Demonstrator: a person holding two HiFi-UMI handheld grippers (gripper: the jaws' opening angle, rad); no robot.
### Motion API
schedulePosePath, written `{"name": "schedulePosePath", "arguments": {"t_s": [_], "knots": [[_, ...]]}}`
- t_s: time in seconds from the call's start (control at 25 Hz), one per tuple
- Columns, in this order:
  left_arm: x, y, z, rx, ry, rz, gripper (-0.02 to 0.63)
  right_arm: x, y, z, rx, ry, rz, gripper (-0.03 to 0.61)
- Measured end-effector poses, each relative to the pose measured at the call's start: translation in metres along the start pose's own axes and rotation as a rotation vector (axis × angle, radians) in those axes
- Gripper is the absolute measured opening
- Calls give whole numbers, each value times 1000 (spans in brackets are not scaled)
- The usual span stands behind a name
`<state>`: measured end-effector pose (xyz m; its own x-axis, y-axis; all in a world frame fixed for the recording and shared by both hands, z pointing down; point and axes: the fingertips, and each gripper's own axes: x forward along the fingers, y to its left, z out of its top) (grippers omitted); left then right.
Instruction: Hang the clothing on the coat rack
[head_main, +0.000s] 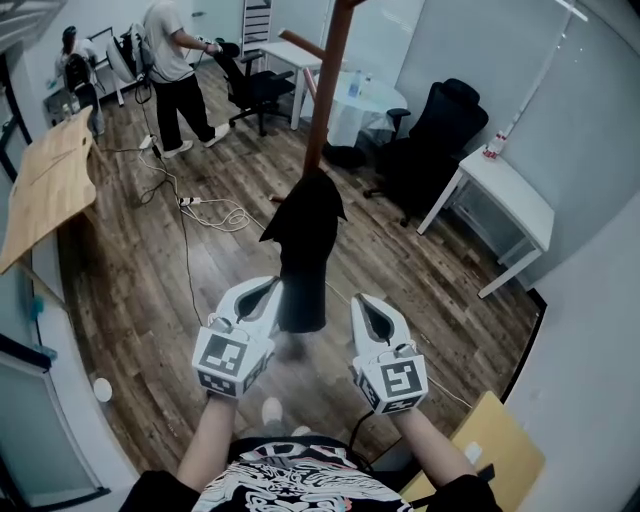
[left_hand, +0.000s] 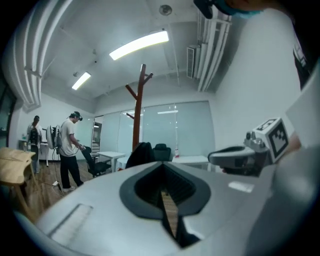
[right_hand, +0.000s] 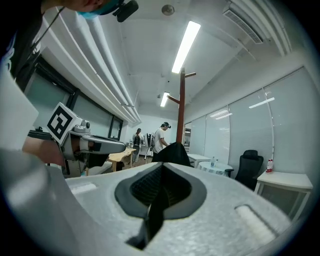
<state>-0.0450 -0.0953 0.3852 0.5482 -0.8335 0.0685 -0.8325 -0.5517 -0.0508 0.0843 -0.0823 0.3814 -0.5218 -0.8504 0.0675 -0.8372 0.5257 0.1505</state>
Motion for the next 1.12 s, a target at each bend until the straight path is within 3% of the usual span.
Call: {"name": "schedulePosePath", "arguments": {"t_s": [0.4, 0.96, 1.12], "knots": [[-18, -36, -3, 132, 108, 120, -11, -42, 3, 1, 32, -3, 4, -2], [-29, -57, -2, 86, 52, 153, -11, -61, 0, -9, 33, 13, -2, -1], [-29, -60, 2, 105, 37, 168, -11, -58, -2, -6, 41, 3, 10, -2]]}}
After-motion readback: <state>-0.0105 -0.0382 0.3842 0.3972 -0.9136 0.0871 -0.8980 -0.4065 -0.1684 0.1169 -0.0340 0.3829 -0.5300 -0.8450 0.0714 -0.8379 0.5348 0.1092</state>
